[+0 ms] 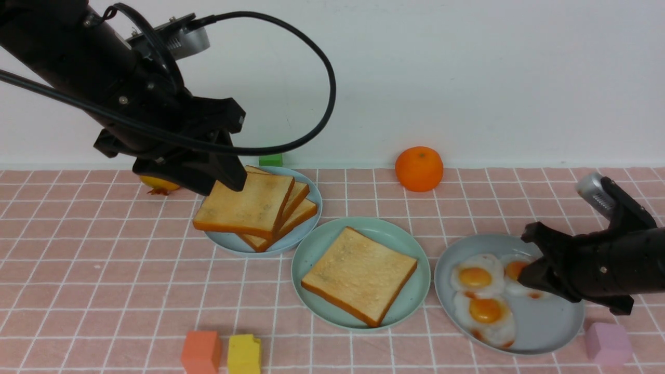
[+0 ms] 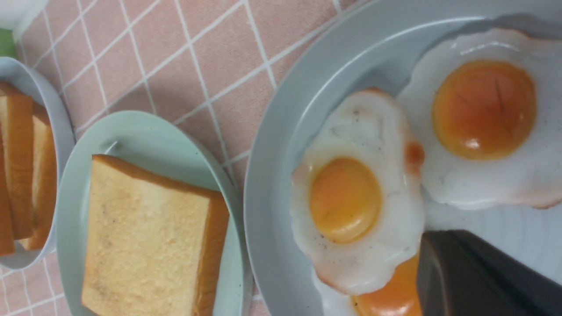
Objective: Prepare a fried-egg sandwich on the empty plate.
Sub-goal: Use the right arm to grab a fried egg
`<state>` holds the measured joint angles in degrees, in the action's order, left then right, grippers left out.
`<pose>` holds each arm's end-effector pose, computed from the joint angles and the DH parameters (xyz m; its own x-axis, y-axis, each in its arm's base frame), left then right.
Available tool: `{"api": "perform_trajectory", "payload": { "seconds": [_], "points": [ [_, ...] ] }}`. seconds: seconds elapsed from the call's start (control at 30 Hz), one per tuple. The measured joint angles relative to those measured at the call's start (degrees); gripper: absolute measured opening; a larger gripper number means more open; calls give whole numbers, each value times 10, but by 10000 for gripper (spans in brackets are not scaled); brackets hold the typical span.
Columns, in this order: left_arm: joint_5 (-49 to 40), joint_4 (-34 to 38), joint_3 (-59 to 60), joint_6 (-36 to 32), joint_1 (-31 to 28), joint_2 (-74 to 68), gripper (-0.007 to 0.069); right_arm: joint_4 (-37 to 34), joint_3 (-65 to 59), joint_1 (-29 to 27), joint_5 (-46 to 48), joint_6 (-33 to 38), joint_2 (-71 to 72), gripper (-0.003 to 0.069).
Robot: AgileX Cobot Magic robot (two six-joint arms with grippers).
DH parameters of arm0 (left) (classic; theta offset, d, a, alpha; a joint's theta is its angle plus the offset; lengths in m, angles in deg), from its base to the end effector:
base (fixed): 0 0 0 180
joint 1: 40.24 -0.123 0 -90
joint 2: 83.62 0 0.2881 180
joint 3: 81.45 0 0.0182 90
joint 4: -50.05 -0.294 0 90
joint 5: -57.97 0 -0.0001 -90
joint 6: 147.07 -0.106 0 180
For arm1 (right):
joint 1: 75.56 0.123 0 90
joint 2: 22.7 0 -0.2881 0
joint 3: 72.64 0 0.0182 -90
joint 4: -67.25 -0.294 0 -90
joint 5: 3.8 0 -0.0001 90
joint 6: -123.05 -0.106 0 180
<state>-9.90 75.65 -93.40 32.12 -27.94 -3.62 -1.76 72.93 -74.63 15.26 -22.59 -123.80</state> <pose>0.3682 -0.1237 0.3477 -0.9249 0.0481 -0.3771 0.2196 0.8774 -0.4265 0.3351 0.0379 0.1285 -0.7728 0.5138 -0.3726 0.2716 0.7983 0.5376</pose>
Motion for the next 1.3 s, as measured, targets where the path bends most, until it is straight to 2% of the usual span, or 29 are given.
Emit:
{"api": "perform_trajectory", "payload": {
  "seconds": [0.2,0.33,0.43,0.57,0.6,0.67,0.83,0.9,1.0,1.3],
  "points": [
    [0,0,0,0,0,-1,359,3,1,0,6,3,1,3],
    [0,0,0,0,0,-2,359,46,24,0,36,8,1,52],
    [0,0,0,0,0,-3,359,113,78,0,66,-15,0,176],
    [0,0,0,0,0,-3,359,222,146,1,102,-101,-19,347],
    [0,0,0,0,0,-3,359,233,152,1,106,-110,-24,361],
    [0,0,0,0,0,-3,359,305,198,8,136,-153,-59,433],
    [0,0,0,0,0,-3,359,401,259,37,177,-170,-104,453],
    [0,0,0,0,0,-3,359,470,295,57,185,-171,-130,444],
    [0,0,0,0,0,-3,359,518,323,66,187,-171,-151,427],
    [0,0,0,0,0,-3,359,534,356,67,207,-173,-202,410]
  ]
}}
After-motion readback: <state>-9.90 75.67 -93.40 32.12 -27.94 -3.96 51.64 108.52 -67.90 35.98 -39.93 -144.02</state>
